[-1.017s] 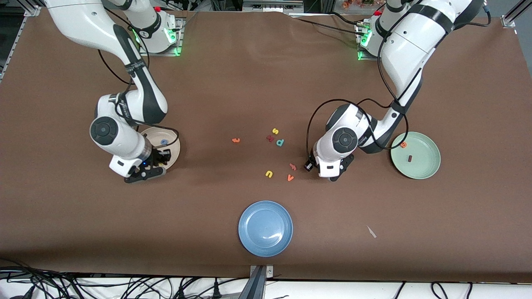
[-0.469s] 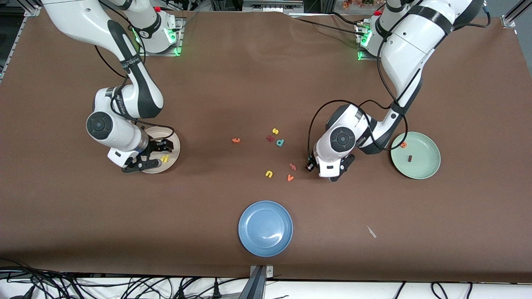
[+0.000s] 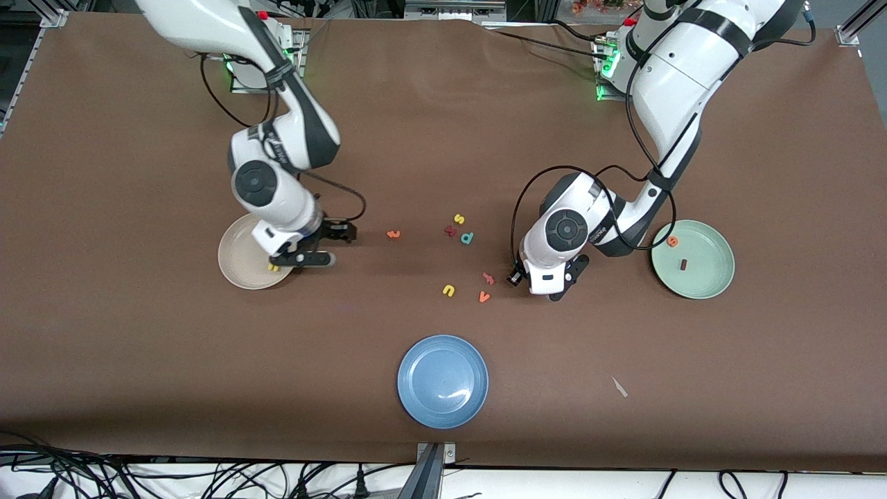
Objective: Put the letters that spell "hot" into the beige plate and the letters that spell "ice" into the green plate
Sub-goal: 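Place the yellow letter on the cream plate while the left gripper grasps the cyan letter, then grasp the orange letter with the right gripper while the left gripper lifts the cyan letter, then carry the orange letter to the cream plate while the left gripper carries cyan letter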
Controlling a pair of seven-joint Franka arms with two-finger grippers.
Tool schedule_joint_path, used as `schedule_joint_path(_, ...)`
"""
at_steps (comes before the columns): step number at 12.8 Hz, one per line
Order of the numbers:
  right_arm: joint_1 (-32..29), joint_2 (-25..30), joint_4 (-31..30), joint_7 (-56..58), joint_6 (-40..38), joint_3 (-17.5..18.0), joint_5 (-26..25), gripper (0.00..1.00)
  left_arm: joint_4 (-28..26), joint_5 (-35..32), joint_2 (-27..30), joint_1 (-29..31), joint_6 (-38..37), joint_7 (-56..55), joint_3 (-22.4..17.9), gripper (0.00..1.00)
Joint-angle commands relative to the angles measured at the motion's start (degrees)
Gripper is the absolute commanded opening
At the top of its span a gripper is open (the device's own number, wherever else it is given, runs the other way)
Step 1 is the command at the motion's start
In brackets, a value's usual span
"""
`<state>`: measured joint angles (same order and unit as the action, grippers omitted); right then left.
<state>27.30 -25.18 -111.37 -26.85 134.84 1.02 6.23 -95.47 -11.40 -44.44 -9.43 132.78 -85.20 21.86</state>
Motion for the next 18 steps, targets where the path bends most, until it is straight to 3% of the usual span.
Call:
schedule_joint_path(1, 5.12, -3.73, 4.13, -10.46, 0.86, -0.58, 0.01, 0.92, 0.02, -1.78, -0.21, -1.38, -0.07, -2.60, -0.50, 0.39)
schedule_joint_path(2, 6.35, -4.70, 4.76, -13.63, 1.99, -0.58, -0.17, 0.92, 0.02, -2.04, -0.21, -1.47, -0.07, -3.21, -0.50, 0.38)
schedule_joint_path(6, 10.31, -7.69, 4.85, -21.38, 6.56, -0.93, -0.87, 0.92, 0.02, -2.66, -0.21, -1.29, -0.07, -3.22, -0.50, 0.03)
schedule_joint_path(7, 10.50, -8.39, 4.76, -23.05, 7.53, -0.93, -2.00, 0.92, 0.02, -2.66, -0.21, -1.03, -0.07, -3.05, -0.50, 0.00)
schedule_joint_path(12, 11.38, -10.33, 4.41, -25.80, 9.12, -0.93, -5.09, 0.87, 1.16, -1.61, 4.52, 3.97, -5.58, 3.79, 0.81, 0.00)
schedule_joint_path(14, 11.46, -10.86, 4.41, -25.80, 9.82, -0.93, -5.18, 0.81, 1.16, 1.28, 7.60, 10.19, -9.36, 10.19, 4.40, 0.00)
schedule_joint_path(16, 11.73, -11.38, 4.41, -25.80, 10.44, -0.93, -5.26, 0.75, 1.60, 2.09, 10.68, 17.22, -17.96, 20.37, 7.75, 0.00)
schedule_joint_path(18, 11.73, -11.47, 4.32, -25.80, 10.44, -0.93, -6.31, 0.64, 1.86, 2.09, 12.88, 22.94, -25.70, 33.19, 8.46, 0.00)
